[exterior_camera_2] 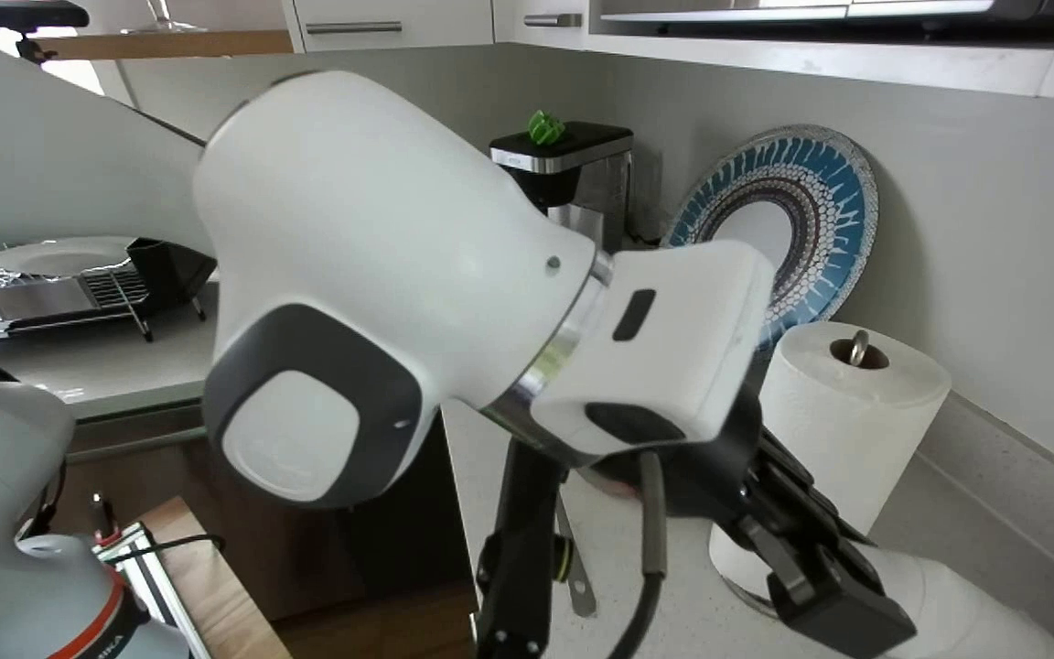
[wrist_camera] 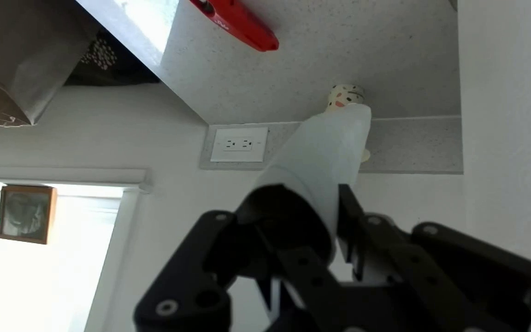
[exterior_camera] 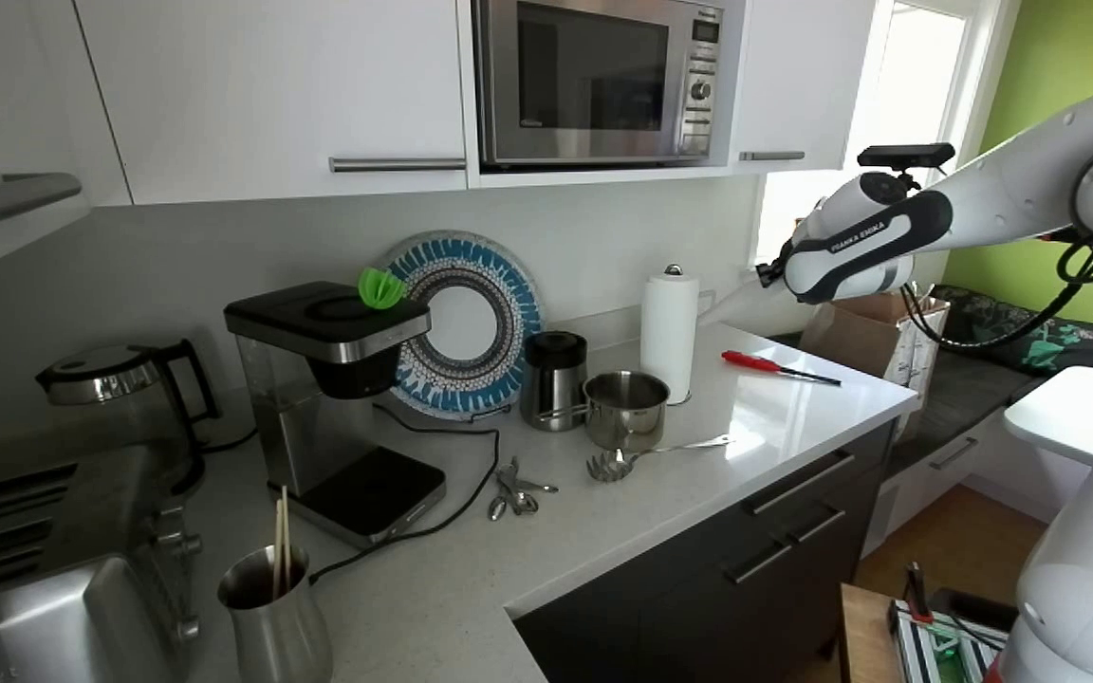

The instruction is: Remove the roll of paper from the pot and put it on the counter

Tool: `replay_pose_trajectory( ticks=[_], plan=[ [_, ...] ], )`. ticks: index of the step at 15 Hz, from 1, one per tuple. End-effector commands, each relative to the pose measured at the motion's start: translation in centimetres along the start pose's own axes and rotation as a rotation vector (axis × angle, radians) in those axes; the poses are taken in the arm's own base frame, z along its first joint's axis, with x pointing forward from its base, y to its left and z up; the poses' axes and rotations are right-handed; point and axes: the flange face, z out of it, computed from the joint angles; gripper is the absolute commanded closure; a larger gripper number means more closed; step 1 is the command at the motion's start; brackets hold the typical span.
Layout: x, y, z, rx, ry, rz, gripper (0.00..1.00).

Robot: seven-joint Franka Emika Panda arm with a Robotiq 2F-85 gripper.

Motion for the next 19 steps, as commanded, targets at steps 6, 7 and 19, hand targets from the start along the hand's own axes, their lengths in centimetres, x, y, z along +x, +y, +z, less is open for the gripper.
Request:
replay_pose_trajectory(
  ticks=[6, 7, 19],
  plan=[
    [-1.0, -0.5, 4.8, 0.025, -0.095, -0.055, 0.33],
    [-1.0, -0.7, 4.5, 0.038, -0.115, -0.074, 0.27],
    [-0.4, -6.3, -2.4, 0.366, -0.368, -0.351, 0.0]
  ],
)
